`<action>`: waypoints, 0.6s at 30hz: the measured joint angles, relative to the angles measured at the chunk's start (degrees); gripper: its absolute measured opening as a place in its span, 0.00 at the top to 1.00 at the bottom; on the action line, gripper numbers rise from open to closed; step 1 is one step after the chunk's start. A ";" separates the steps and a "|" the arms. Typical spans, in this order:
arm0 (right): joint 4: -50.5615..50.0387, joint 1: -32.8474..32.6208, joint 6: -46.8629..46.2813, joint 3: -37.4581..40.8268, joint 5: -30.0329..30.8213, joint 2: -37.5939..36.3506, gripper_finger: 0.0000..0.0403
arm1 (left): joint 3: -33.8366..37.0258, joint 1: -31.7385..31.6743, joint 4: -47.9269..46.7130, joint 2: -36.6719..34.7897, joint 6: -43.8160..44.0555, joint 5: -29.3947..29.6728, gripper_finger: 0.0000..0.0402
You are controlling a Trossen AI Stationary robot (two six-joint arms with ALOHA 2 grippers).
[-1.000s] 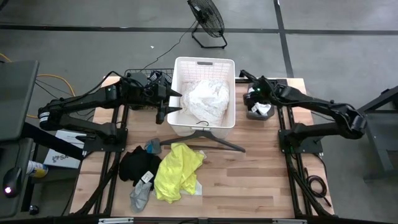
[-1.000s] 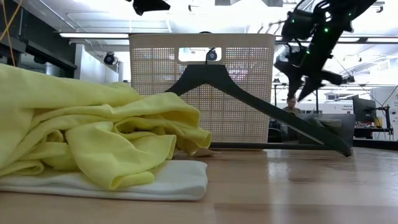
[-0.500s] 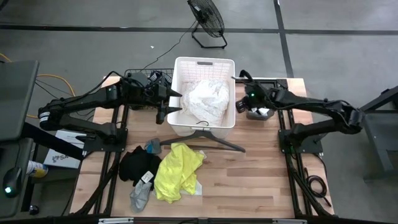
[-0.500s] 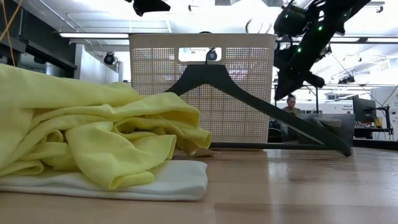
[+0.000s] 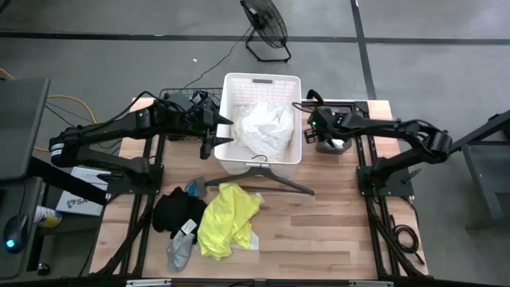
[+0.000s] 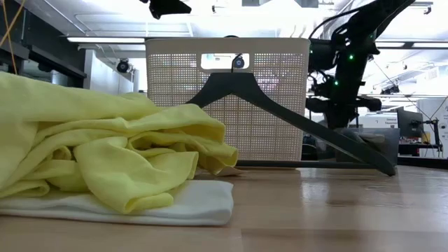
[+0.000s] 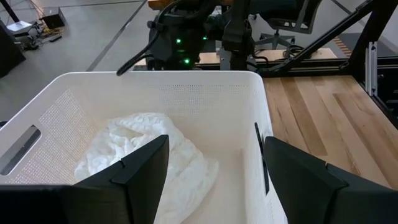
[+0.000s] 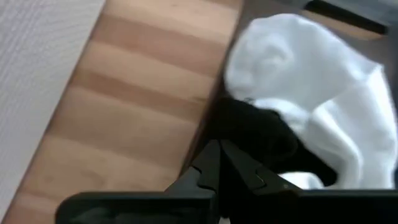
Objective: Pick & Place Cloths
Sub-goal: Put the white sock into the black bin
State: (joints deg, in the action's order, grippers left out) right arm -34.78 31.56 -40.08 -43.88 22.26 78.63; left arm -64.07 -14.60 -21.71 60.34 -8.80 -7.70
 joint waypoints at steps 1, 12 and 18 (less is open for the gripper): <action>-0.12 0.38 -0.51 0.00 0.52 -0.02 0.99 | 0.00 -0.01 -0.01 0.00 0.00 0.00 0.35; -8.45 5.72 -3.90 -0.02 1.57 3.09 0.99 | 0.01 -0.01 -1.38 -0.02 0.07 0.04 0.35; -7.77 6.38 -3.95 -0.13 -0.70 6.93 0.99 | 0.02 -0.01 -1.86 -0.02 0.07 0.04 0.35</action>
State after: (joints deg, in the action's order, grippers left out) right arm -42.54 37.93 -44.03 -44.01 21.56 85.56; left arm -64.05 -14.61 -23.56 60.31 -8.73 -7.66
